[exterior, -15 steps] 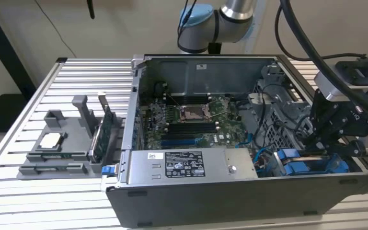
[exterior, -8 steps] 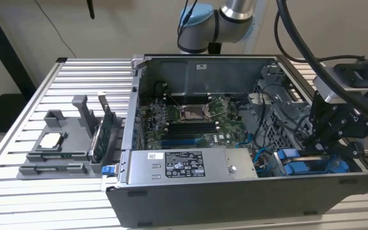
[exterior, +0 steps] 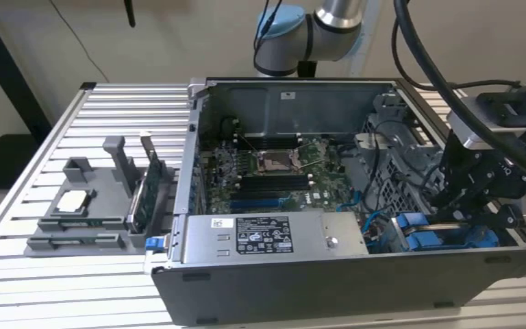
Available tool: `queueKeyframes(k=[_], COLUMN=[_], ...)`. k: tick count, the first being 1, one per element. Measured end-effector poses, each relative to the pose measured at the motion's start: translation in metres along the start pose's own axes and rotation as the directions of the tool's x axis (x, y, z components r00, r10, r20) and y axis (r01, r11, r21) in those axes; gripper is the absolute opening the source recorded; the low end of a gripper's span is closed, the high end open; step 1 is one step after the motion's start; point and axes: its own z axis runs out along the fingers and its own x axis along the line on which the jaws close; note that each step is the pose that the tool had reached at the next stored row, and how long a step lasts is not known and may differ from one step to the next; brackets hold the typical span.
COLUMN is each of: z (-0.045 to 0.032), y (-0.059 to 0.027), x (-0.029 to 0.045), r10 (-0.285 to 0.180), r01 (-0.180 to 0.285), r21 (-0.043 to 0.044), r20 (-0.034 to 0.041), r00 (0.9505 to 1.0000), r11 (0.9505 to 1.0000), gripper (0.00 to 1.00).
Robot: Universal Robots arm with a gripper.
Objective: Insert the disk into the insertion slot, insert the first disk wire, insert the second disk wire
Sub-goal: 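Insert the second disk wire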
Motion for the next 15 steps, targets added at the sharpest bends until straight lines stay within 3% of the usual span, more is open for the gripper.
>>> queueKeyframes(k=[5, 15], z=[-0.0046, -0.0287], y=[0.0003, 0.0020], x=[-0.0006, -0.0041], r10=[0.000, 0.000], r01=[0.000, 0.000], r21=[0.0000, 0.0000], r20=[0.0001, 0.0008], r00=[1.0000, 1.0000], r11=[1.0000, 1.0000], gripper=[0.30, 0.30])
